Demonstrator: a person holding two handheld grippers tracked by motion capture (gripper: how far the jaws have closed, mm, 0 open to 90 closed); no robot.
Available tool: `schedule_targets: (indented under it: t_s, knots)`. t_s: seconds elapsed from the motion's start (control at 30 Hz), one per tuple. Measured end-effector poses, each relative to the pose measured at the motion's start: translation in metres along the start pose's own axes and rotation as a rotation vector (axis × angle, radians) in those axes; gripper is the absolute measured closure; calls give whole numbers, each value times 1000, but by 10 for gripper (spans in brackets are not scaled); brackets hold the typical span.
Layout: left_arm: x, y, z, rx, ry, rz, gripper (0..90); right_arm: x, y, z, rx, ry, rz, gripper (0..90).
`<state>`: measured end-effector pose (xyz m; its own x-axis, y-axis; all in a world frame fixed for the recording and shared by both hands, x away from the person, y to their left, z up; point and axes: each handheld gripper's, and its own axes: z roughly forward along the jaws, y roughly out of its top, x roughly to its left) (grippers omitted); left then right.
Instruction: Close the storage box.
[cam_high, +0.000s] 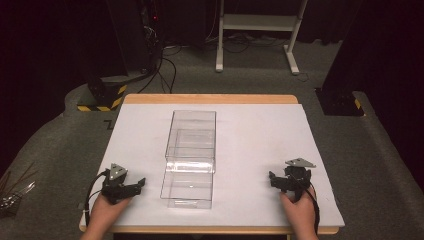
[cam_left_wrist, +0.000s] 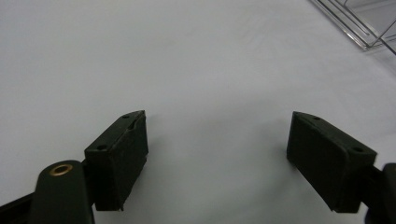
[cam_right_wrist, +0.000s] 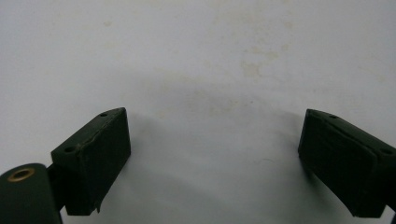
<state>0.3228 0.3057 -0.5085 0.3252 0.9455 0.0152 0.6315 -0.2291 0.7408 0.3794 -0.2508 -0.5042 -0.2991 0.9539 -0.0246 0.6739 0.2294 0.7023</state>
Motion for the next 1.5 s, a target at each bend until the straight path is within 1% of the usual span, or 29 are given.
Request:
schedule_targets:
  t_s: [0.27,0.57,0.73,0.77,0.83,0.9,0.97,1.03,1.17,1.2,1.23,1.43,1.5]
  knots:
    - [0,0,0,1,-6,-3,209,0,0,0,1,1,-5,90]
    - [0,0,0,0,-3,-4,209,-1,1,0,6,7,0,89]
    - [0,0,0,-2,2,-3,209,-1,0,0,-1,5,-6,90]
    - [0,0,0,0,1,-3,209,0,0,0,0,3,-1,91]
    - [0,0,0,1,4,4,210,0,0,0,-2,-3,-5,93]
    - [-1,0,0,0,1,-3,212,0,0,0,-1,0,-1,92]
    - [-1,0,0,0,2,-1,213,-1,0,0,-4,5,-8,92]
    - [-1,0,0,-1,3,6,218,0,0,0,-1,2,-1,92]
    - [0,1,-2,1,-18,12,255,0,0,0,-2,3,-4,92]
    - [-1,2,-2,-3,-30,3,252,0,0,0,-2,3,-4,92]
    - [-2,2,-3,-10,-36,5,247,0,0,0,-2,3,-4,92]
    - [-7,7,-12,-57,-46,25,241,0,0,0,-2,3,-2,92]
    - [-9,8,-15,-68,-47,30,226,0,0,0,-2,3,-4,92]
